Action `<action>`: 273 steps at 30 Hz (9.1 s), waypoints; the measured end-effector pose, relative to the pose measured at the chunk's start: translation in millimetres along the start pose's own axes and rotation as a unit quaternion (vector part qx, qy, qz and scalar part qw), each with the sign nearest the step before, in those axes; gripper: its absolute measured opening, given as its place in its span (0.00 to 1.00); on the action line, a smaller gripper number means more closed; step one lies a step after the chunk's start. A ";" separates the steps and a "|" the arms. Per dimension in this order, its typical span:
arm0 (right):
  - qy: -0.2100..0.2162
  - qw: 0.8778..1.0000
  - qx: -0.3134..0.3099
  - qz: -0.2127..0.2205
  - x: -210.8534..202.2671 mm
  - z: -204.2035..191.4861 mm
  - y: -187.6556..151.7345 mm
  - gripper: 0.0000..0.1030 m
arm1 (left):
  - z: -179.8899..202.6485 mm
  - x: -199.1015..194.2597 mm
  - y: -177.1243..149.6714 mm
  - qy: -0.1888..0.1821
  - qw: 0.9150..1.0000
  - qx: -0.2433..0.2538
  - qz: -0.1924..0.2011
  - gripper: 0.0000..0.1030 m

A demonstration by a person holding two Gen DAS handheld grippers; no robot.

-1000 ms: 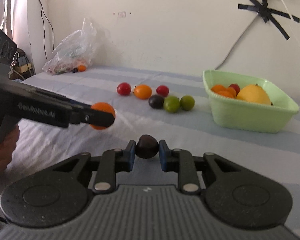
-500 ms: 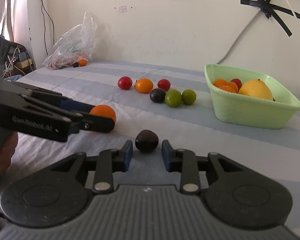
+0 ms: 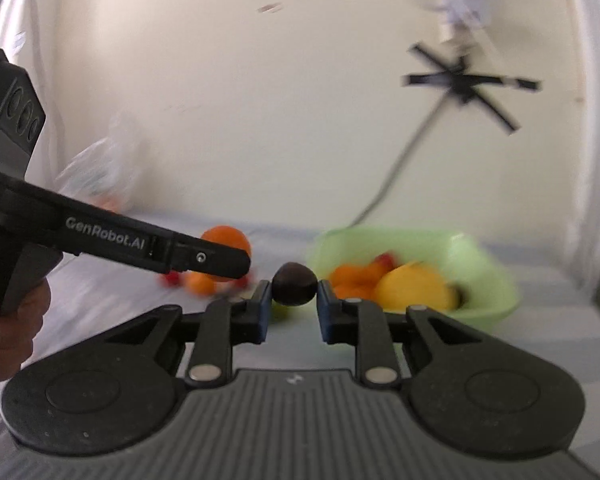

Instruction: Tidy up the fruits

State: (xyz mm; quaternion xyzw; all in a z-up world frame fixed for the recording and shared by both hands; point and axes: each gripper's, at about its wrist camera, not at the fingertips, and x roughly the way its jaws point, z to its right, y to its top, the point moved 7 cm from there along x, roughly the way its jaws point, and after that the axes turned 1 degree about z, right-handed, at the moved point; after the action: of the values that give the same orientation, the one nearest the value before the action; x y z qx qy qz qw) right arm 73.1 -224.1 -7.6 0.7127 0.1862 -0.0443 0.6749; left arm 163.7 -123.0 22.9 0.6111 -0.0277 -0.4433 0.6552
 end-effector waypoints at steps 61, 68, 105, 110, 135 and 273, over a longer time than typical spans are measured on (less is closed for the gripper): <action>-0.011 0.985 -0.142 -0.099 79.8 -87.5 -33.1 0.38 | -120.4 -96.6 -99.1 0.107 0.986 -0.124 0.041 0.46; -0.030 0.976 -0.190 -0.106 89.2 -90.2 -40.0 0.27 | -119.6 -96.3 -99.2 0.104 0.986 -0.126 0.042 0.46; 0.075 0.989 0.042 -0.121 25.5 -52.7 -65.2 0.30 | -38.3 -8.4 -73.6 0.047 0.997 0.053 -0.035 0.26; 0.071 0.992 0.040 -0.097 19.1 -51.3 -61.8 0.28 | -32.1 -29.1 -80.8 0.029 0.998 0.031 -0.036 0.26; -0.032 0.991 0.125 -0.030 86.9 112.5 0.7 0.30 | 1.4 116.5 40.3 -0.024 0.998 -0.030 -0.051 0.26; 0.094 0.996 -0.002 -0.004 25.7 -35.6 -8.2 0.40 | -109.6 -41.2 -43.2 0.120 0.992 -0.019 0.029 0.50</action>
State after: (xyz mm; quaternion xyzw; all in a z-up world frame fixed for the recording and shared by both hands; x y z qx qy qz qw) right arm 87.5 -183.8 -20.4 0.7112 0.2519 0.0205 0.6560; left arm 178.5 -6.5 -19.5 0.6461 0.0414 -0.3482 0.6779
